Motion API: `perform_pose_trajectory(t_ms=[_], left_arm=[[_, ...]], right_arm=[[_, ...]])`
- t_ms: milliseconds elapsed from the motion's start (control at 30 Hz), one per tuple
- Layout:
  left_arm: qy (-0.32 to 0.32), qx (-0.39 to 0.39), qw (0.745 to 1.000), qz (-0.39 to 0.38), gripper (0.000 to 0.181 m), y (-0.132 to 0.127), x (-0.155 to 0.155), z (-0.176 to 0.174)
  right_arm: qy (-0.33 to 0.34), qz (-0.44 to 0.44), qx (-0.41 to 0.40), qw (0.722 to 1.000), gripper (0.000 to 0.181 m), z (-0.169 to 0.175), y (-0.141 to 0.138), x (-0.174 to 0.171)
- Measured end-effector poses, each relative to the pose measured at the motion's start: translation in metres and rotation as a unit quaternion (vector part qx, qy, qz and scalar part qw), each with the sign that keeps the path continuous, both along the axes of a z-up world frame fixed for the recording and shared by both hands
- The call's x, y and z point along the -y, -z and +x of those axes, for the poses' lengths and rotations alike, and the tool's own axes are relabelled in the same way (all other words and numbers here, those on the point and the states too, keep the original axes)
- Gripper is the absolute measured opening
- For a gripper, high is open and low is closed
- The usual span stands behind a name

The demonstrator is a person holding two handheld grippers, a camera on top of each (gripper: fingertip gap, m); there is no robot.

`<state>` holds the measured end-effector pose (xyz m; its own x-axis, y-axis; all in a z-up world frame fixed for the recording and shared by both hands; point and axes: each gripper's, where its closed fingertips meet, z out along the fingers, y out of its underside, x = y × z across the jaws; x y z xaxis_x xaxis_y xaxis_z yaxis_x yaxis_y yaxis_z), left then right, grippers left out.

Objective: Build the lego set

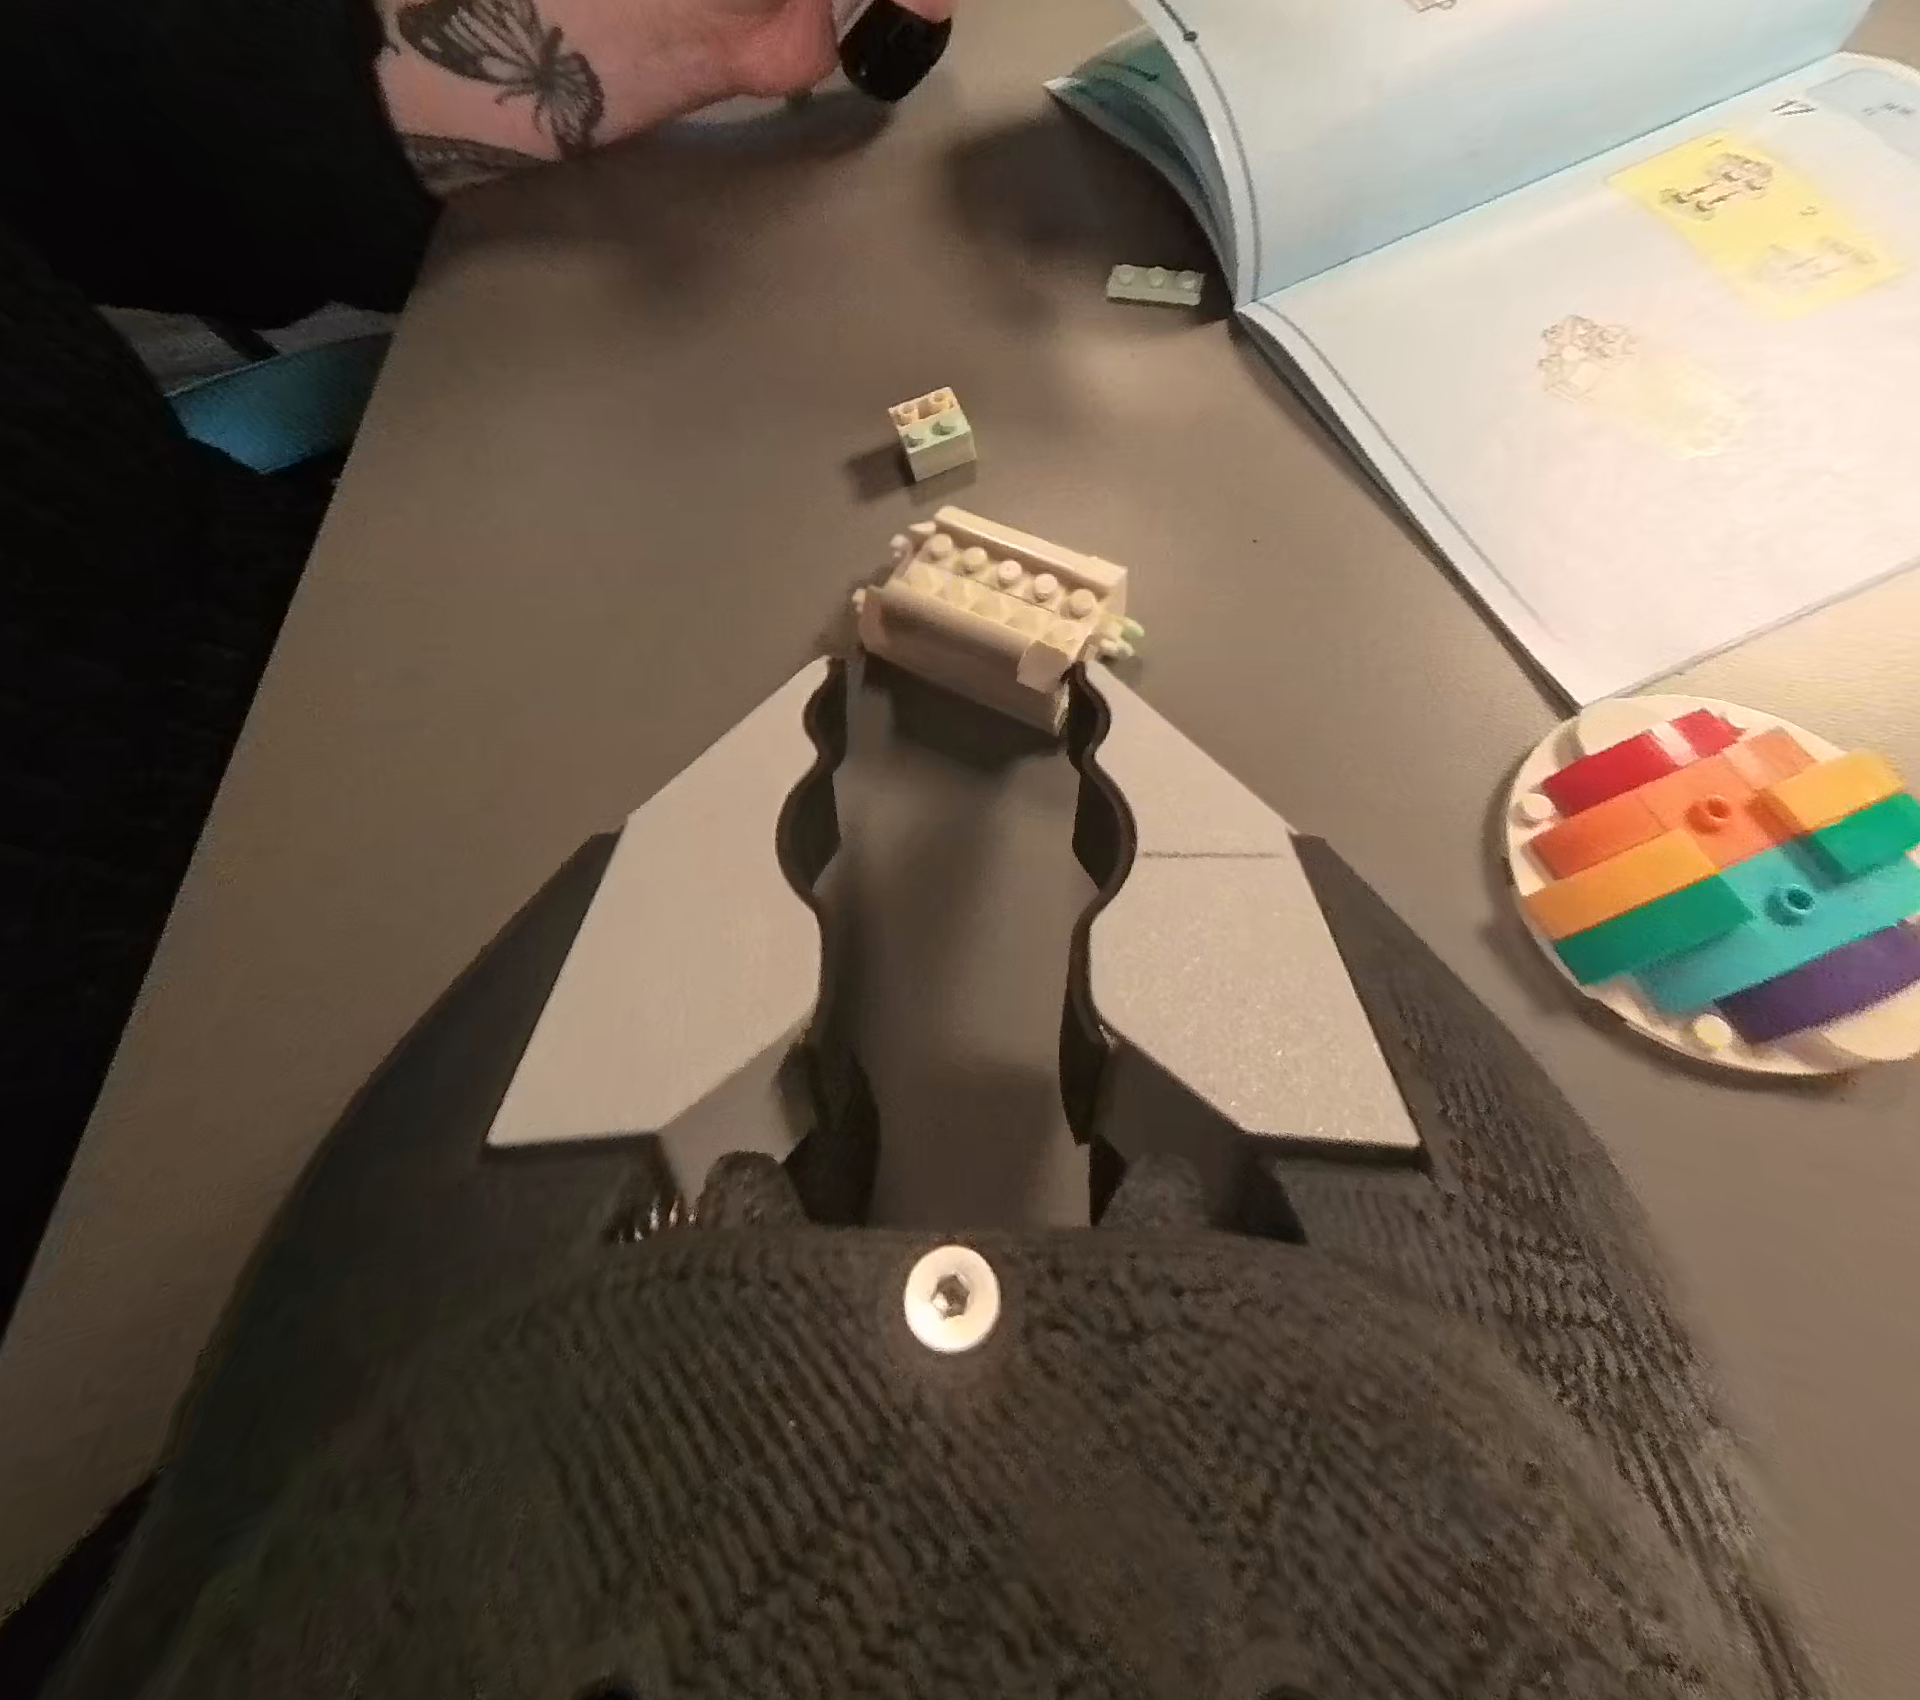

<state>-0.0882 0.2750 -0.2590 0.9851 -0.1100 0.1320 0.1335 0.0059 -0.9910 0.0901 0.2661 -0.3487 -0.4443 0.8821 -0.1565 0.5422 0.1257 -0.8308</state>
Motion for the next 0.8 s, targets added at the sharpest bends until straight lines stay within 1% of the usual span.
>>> perform_pose_trajectory(t_ms=[67, 233, 333, 400, 500, 567, 633, 800], left_arm=[[0.0, 0.001, 1.0, 0.0, 0.035, 0.0, 0.0, 0.0], [0.0, 0.001, 1.0, 0.0, 0.035, 0.0, 0.0, 0.0], [0.0, 0.001, 1.0, 0.001, 0.035, -0.001, 0.0, 0.0], [0.001, 0.002, 1.0, 0.002, 0.035, -0.001, 0.0, 0.0], [0.003, 0.001, 1.0, 0.002, 0.035, -0.001, -0.001, 0.002], [0.005, -0.001, 1.0, 0.001, 0.035, -0.001, -0.001, 0.003], [0.008, -0.002, 1.0, 0.0, 0.035, 0.0, -0.002, 0.005], [0.013, -0.005, 1.0, -0.004, 0.035, 0.002, -0.004, 0.008]], right_arm=[[-0.018, -0.009, 0.005, 1.0, 0.04, 0.003, 0.0, 0.006], [-0.073, -0.044, 0.015, 0.996, 0.03, 0.014, -0.003, 0.022], [-0.084, -0.055, -0.001, 0.995, 0.029, 0.015, -0.009, 0.024], [-0.079, -0.046, -0.017, 0.996, 0.032, 0.012, -0.011, 0.022], [-0.069, 0.001, -0.059, 0.996, 0.047, 0.003, -0.016, 0.016], [-0.082, 0.03, -0.079, 0.993, 0.055, -0.002, -0.016, 0.017], [-0.108, 0.039, -0.079, 0.99, 0.057, -0.006, -0.014, 0.021], [-0.145, 0.012, -0.048, 0.988, 0.06, -0.01, -0.01, 0.027]])
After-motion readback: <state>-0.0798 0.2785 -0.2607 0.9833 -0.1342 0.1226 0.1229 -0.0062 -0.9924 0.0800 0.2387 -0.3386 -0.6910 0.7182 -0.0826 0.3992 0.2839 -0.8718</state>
